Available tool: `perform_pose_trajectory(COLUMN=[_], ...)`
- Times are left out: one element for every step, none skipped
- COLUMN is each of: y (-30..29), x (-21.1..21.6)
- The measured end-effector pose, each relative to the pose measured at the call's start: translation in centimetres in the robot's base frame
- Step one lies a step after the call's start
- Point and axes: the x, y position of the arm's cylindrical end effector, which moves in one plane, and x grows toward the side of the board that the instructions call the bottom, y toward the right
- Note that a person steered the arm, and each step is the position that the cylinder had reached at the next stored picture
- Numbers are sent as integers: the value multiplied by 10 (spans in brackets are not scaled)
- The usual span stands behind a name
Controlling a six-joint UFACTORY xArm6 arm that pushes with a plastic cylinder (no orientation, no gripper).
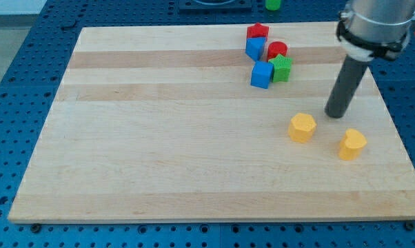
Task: Push yellow heart towards bottom right
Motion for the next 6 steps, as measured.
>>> perform_pose_trajectory(y=[16, 15, 13, 8, 6, 10], x=[11, 42, 72, 101, 115, 98])
